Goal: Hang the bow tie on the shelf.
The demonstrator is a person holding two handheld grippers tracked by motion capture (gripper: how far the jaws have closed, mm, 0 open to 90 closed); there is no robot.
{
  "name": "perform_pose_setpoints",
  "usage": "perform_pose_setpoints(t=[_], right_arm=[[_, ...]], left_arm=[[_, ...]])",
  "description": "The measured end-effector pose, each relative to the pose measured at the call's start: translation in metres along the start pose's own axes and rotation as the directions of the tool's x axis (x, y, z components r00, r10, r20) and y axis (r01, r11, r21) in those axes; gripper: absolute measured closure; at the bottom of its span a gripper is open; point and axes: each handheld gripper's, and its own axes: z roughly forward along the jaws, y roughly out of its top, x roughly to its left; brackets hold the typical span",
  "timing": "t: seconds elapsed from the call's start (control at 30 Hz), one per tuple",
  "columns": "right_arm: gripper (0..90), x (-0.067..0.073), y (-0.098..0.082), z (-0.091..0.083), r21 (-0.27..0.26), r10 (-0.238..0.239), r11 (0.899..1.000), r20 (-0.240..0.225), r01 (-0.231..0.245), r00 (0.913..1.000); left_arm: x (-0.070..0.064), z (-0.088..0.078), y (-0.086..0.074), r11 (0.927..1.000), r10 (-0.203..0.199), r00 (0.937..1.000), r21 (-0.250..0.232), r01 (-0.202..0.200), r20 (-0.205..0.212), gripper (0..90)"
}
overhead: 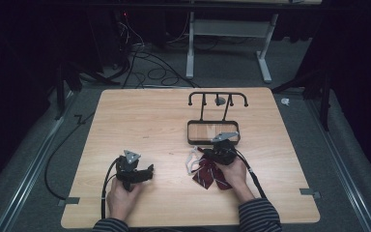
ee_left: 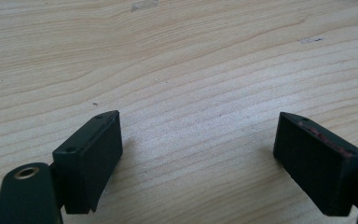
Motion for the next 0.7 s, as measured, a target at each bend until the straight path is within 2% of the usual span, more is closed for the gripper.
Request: perform_pose_setpoints(t=[0.3, 0.5, 0.7], right_arm=[[90.0, 0.003, 0.004, -0.016, -0.054, -0.011, 0.998, 0.002, 0.011, 0.9999], [90.0, 0.005, 0.010, -0.034, -0.077, -0.029, 0.997, 0.020, 0.030, 0.9994], [90.0, 0.010, 0.020, -0.056, -0.130, -0.051, 0.990, 0.039, 0.055, 0.9980]], left_arm=[[0.000, 0.000, 0.000, 1.0000, 0.001, 1.0000, 0.001, -0.001, 0.001, 15.8], [0.000, 0.000, 0.000, 1.0000, 0.001, 1.0000, 0.001, -0.001, 0.001, 15.8], [0.000, 0.000, 0.000, 1.0000, 0.001, 1.0000, 0.002, -0.001, 0.001, 15.9]])
